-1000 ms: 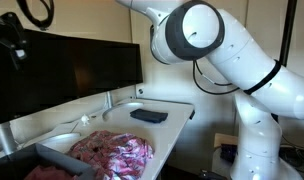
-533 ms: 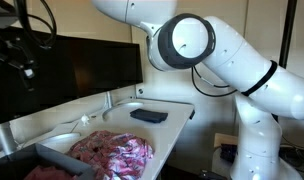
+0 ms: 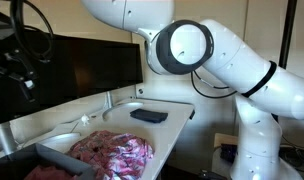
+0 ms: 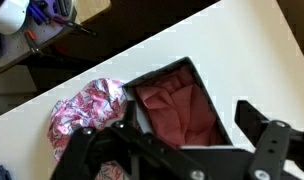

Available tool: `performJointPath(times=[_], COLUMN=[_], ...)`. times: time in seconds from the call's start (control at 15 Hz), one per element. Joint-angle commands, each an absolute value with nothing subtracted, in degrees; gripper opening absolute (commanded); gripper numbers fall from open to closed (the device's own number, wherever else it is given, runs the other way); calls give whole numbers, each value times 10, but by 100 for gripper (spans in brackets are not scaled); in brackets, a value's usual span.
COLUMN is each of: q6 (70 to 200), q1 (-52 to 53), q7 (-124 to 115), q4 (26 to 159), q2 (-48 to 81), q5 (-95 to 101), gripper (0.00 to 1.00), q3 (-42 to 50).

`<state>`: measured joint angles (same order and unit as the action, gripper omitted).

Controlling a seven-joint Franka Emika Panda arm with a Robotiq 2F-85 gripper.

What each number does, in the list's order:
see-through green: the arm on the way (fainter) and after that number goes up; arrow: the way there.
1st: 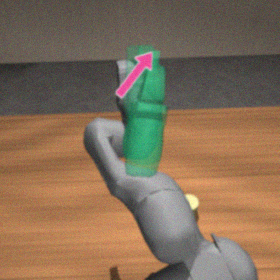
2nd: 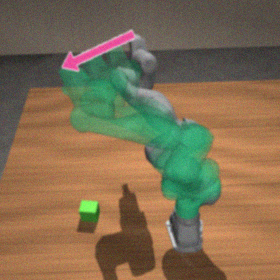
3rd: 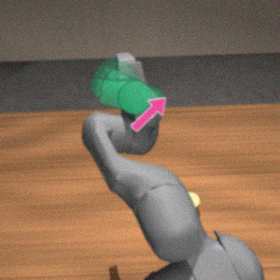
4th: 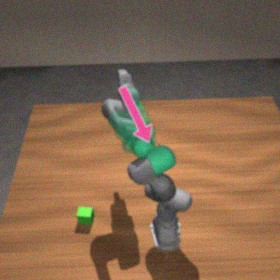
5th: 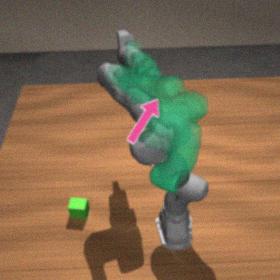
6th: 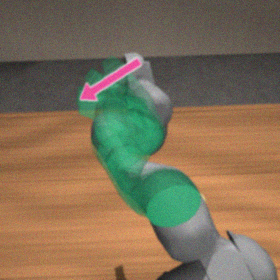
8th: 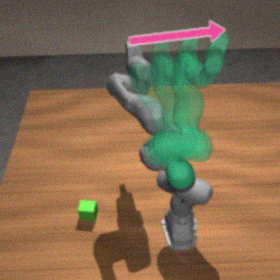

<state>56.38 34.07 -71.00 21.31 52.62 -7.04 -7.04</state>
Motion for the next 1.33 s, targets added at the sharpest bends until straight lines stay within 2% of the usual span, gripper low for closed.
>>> performJointPath(times=[0.0,0.6,1.27], q6=[555,438,278], q1=[336,308,272], q7=[-682,-641,-477], q4=[226,235,229], q2=[510,478,485], q5=[-72,-77,-64], gripper=[100,100,100], q3=[-75,-76,-64])
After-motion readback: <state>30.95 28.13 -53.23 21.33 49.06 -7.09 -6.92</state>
